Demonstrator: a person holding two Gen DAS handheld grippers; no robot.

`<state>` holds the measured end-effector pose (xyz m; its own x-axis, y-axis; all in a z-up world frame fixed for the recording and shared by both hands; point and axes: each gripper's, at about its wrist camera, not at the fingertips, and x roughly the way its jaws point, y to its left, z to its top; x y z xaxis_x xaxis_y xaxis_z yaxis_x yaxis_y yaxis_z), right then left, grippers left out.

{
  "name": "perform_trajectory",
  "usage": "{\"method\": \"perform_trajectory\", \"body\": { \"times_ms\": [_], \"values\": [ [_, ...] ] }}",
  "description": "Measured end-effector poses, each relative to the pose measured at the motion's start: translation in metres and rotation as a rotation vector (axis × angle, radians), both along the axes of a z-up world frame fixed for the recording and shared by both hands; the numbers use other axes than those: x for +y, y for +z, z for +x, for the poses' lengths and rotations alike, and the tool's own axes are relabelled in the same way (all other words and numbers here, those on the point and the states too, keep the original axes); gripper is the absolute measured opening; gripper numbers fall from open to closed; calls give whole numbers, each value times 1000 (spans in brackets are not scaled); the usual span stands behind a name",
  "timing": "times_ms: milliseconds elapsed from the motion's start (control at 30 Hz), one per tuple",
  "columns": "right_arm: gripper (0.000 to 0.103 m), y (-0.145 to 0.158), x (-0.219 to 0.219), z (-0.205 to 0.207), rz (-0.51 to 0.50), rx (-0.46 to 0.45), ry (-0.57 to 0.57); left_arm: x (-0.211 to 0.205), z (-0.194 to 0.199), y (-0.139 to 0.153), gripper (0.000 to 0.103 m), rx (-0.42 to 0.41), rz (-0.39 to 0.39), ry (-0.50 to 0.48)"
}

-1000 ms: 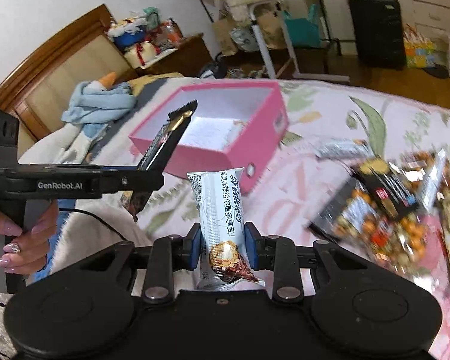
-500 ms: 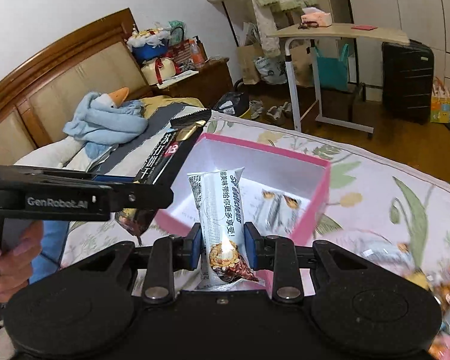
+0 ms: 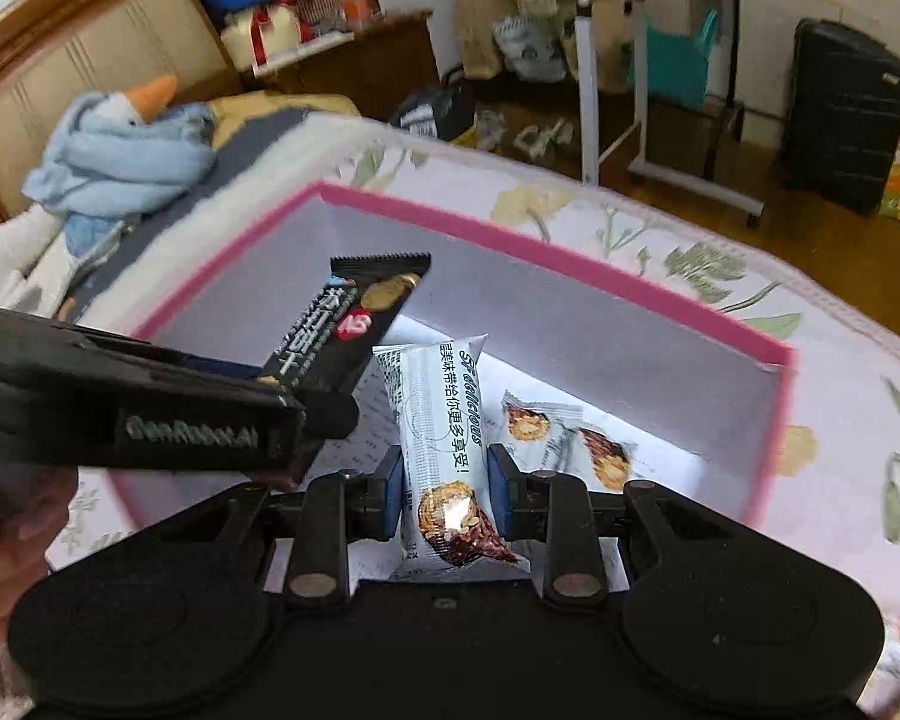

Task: Organize snacks
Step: 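Carry the cracker pack and white bar into the pink box, then open both grippers to release the snacks into the box, then grasp another black NB pack with the left gripper while the right grasps a white bar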

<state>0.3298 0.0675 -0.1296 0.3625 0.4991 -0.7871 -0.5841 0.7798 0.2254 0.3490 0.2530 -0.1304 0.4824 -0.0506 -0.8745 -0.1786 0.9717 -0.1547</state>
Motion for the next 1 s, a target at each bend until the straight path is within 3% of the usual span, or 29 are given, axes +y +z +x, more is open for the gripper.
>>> {"method": "perform_trajectory", "body": {
  "times_ms": [167, 300, 467, 600, 800, 1000],
  "values": [
    [34, -15, 13, 22, -33, 167, -19, 10, 12, -23, 46, 58, -5, 29],
    [40, -17, 13, 24, -31, 188, -32, 13, 13, -26, 52, 79, -38, 55],
    [44, -9, -7, 16, 57, 249, -51, 10, 0, -17, 54, 60, -30, 53],
    [45, 22, -33, -6, 78, 200, -29, 1, -21, 5, 54, 18, 12, 8],
    [46, 89, -86, -45, 30, 107, -5, -24, -62, 62, 54, -62, 61, -125],
    [55, 143, -149, -94, -38, 23, -1, -66, -106, 125, 54, -165, 187, -275]
  ]
}}
